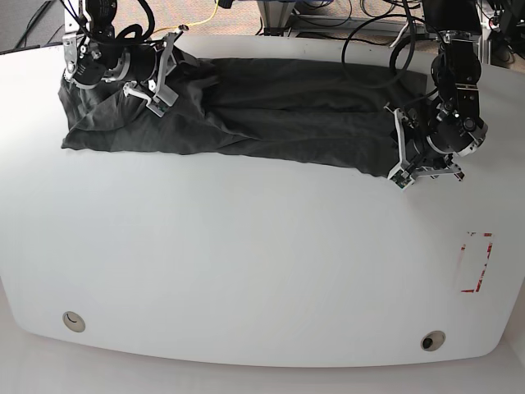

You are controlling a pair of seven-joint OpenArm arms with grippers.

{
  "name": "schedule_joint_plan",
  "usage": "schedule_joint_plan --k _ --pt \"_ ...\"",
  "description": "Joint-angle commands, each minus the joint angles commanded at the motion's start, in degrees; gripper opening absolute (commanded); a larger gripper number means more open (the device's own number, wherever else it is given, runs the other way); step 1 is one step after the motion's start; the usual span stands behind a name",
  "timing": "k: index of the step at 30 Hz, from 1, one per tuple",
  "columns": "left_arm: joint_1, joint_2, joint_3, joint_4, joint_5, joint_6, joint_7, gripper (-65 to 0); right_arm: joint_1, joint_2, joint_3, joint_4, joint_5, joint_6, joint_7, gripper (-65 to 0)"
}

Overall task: Layout the t-shirt on the table in an organized manner, then fold the t-shirt properly
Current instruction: 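Drag the pinched fabric with the right gripper to tidy the fold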

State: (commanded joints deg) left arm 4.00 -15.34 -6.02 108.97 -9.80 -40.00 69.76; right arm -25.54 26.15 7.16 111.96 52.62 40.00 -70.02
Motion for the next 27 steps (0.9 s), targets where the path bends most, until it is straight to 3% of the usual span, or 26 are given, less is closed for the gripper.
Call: schedule_joint_plan --k 6,15,19,23,27 --pt "0.1 0.0 0.0 0.0 0.1 0.0 0.0 -43.3 -0.3 1.9 -0.4 -0.1 3.0 0.0 0.0 -63.7" --pt "0.1 0.0 0.0 0.0 0.1 0.0 0.0 -43.3 -0.3 2.1 -0.1 -0.1 5.7 0.0 0.0 -62.8" --pt "0.1 0.0 0.0 0.0 0.1 0.0 0.0 -43.3 -0.3 2.1 0.9 -0.1 5.9 0.0 0.0 -52.0" --pt "0.1 0.0 0.0 0.0 0.1 0.0 0.0 -43.3 -1.0 2.0 5.2 -0.1 6.0 0.0 0.0 -36.1" --pt "0.1 0.0 0.1 0.0 0.1 0.0 0.0 -43.3 -2.2 1.8 9.9 -0.1 6.1 0.0 0.0 -26.3"
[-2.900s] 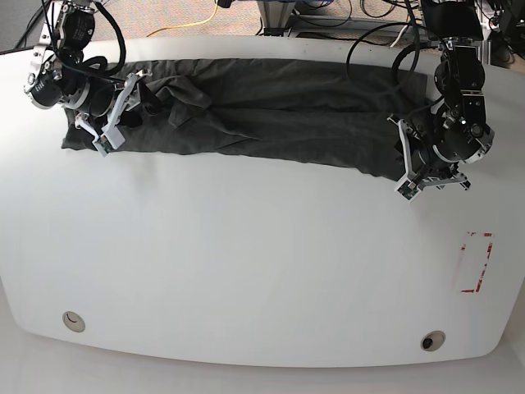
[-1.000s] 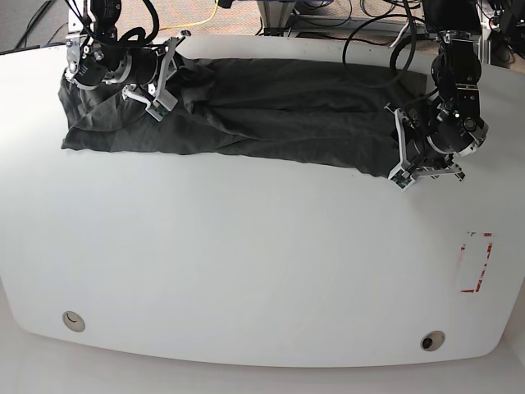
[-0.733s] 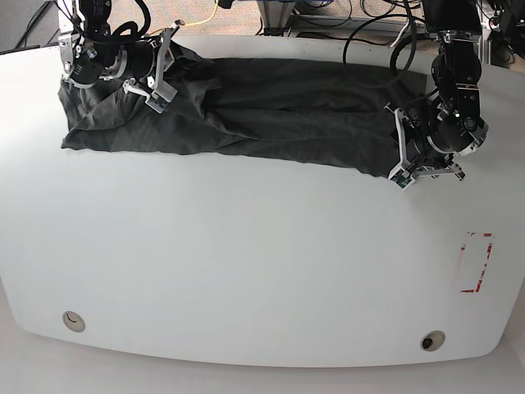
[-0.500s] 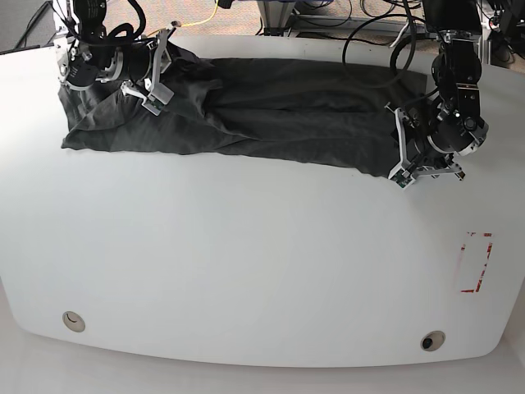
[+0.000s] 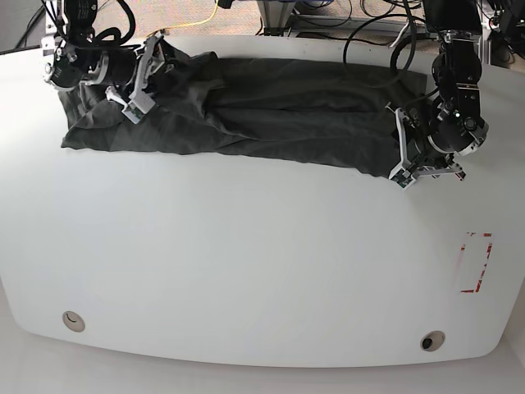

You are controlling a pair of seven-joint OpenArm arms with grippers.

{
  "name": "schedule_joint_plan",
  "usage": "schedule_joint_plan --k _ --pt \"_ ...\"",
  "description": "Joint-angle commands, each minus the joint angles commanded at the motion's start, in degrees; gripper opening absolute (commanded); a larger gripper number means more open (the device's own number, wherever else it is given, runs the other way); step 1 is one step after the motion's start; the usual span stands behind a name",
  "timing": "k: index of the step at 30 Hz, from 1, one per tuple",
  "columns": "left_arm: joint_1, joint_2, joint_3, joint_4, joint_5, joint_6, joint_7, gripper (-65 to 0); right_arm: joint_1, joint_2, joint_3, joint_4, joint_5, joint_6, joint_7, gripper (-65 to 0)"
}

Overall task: Layout the t-shirt on the table in an organized manner, then fold the t-shirt properly
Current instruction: 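Drag the pinched fabric with the right gripper to tidy the fold, then push both shirt ends inward with both grippers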

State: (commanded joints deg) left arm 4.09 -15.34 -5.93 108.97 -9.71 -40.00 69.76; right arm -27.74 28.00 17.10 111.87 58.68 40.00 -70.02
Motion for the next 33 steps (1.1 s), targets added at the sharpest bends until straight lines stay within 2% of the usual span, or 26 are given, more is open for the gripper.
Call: schedule_joint_plan --k 5,15,22,25,27,31,32,33 --pt "-0.1 0.0 0.0 0.0 0.0 0.0 0.0 -43.3 -0.2 0.2 1.4 0.0 0.0 0.0 -0.1 -24.9" --pt "-0.1 0.2 0.2 -0.1 -0.1 0.0 0.0 -43.3 1.6 -1.3 9.1 -0.4 -0.8 0.0 0.2 -24.9" --pt "0.9 0.4 0.2 0.3 -0.9 0.0 0.0 -43.3 3.1 -4.4 13.7 -0.4 -8.6 0.0 0.2 -25.0" --pt "1.8 1.7 -0.8 0.5 -4.0 0.0 0.0 -43.3 4.3 -6.3 14.9 -0.4 -12.8 0.0 0.2 -25.5" --pt "2.3 2.1 -2.5 0.8 -6.2 0.0 0.0 -43.3 4.9 -7.3 15.0 -0.4 -14.9 0.0 0.2 -28.2" --pt "5.3 3.4 -6.3 1.0 -9.7 0.0 0.0 -43.3 5.7 -9.0 15.1 -0.4 -17.8 0.0 0.2 -40.7" --pt "6.1 4.2 -7.6 1.0 -10.2 0.0 0.0 -43.3 5.7 -9.5 15.1 -0.4 -19.2 0.0 0.4 -47.1" --pt "6.4 4.5 -8.0 1.0 -10.3 0.0 0.0 -43.3 5.8 -9.8 15.1 -0.4 -20.0 0.0 0.4 -50.6"
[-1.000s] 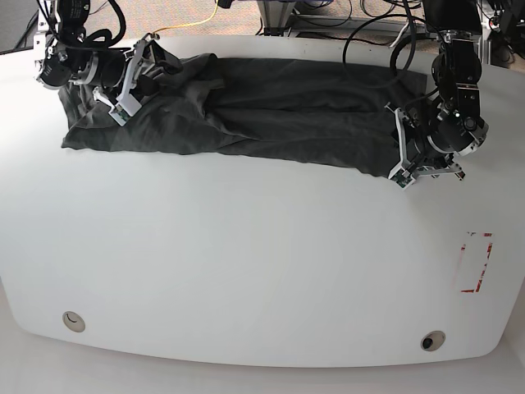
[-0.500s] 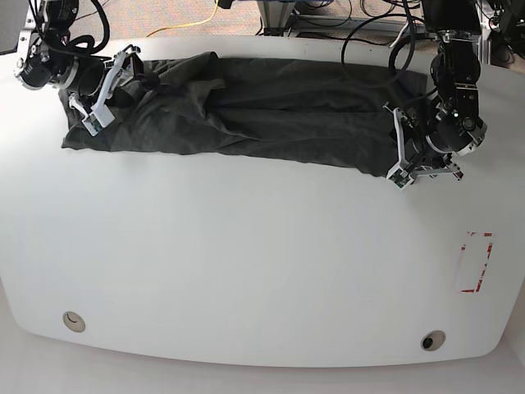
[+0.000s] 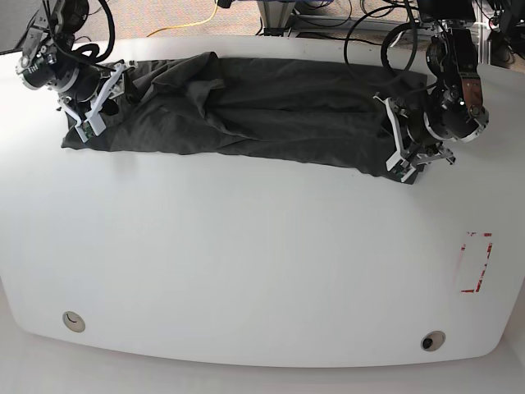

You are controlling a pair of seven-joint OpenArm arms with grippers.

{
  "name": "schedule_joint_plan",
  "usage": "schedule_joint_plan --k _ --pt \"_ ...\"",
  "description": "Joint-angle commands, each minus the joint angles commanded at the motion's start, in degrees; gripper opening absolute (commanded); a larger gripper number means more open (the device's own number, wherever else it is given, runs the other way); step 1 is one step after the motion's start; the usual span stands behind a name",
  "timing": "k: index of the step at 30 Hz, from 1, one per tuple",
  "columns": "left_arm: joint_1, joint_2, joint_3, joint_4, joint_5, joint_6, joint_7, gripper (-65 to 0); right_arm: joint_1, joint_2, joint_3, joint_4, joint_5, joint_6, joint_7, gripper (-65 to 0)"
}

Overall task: Layout the t-shirt on the table in an organized manner, then fold the t-shirt properly
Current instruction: 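Push both shirt ends inward with both grippers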

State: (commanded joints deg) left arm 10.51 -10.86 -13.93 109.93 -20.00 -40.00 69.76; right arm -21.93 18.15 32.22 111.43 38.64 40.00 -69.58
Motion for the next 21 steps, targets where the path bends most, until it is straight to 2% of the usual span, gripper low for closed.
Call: schedule_joint_plan --k 2,4,7,13,16,21 --pt "0.4 0.5 -0.7 -0.2 0.4 0.0 0.0 -43.3 0.5 -0.9 -0.2 0.0 -1.8 0.0 0.4 -56.6" --pt "1.2 0.7 -0.8 -0.4 0.7 0.0 -0.2 -43.3 0.9 -1.7 -0.3 -0.1 -3.3 0.0 1.1 -58.8" --pt "2.0 1.1 -0.7 -1.8 1.9 0.0 -0.4 -43.3 1.1 -2.3 -0.5 -2.5 -5.3 0.0 3.3 -57.1" --pt "2.2 1.1 -0.4 -6.3 4.2 0.0 -3.4 -43.3 1.6 -1.8 -0.7 -10.2 -5.4 0.0 9.0 -57.1" --pt "2.0 1.0 -0.4 -9.5 4.6 0.0 -5.6 -43.3 3.3 -1.8 -0.7 -14.6 -5.5 0.0 9.6 -57.1" --pt "0.3 -1.1 1.6 -14.9 4.4 0.0 -7.3 -43.3 4.0 0.2 -0.6 -19.9 -5.5 0.0 12.3 -57.1"
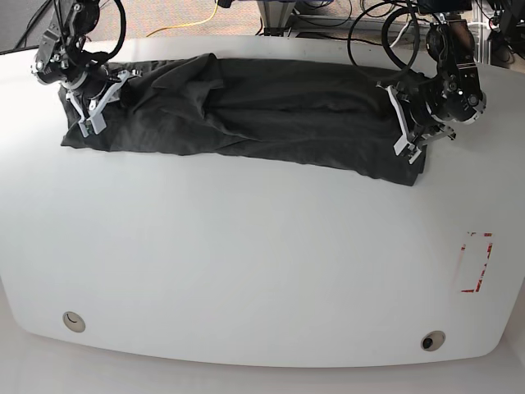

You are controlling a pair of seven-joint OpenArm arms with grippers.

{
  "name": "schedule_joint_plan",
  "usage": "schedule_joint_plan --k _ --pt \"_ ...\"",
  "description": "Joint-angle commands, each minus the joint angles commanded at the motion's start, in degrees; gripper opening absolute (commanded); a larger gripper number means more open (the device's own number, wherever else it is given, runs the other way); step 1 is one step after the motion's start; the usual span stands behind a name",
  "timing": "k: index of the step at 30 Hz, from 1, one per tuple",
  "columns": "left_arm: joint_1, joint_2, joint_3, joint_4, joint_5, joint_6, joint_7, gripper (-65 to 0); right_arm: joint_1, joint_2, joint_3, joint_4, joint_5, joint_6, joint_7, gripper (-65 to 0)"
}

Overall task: Layout the t-shirt on the table in an organized manner, then fold the t-shirt properly
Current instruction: 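Push both shirt ends inward with both grippers, then release the shirt and open both grippers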

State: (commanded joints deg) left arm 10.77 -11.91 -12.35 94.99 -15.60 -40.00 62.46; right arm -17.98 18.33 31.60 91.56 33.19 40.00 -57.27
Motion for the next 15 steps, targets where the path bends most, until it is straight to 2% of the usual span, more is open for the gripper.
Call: schedule_joint_plan --k 5,8,15 --pt "-3.5 -1.8 2.8 -5.5 0.0 0.0 -0.2 -43.3 0.8 0.5 0.0 -4.1 -0.1 0.0 4.6 -57.1" --pt "-5.4 -1.8 2.8 -7.7 0.0 0.0 -0.3 -43.3 1.8 2.0 0.0 -6.4 -0.1 0.0 4.8 -57.2" --pt "-7.5 -1.9 2.8 -7.6 0.0 0.0 0.2 -43.3 4.7 2.8 0.0 -9.1 -2.6 0.0 4.9 -57.1"
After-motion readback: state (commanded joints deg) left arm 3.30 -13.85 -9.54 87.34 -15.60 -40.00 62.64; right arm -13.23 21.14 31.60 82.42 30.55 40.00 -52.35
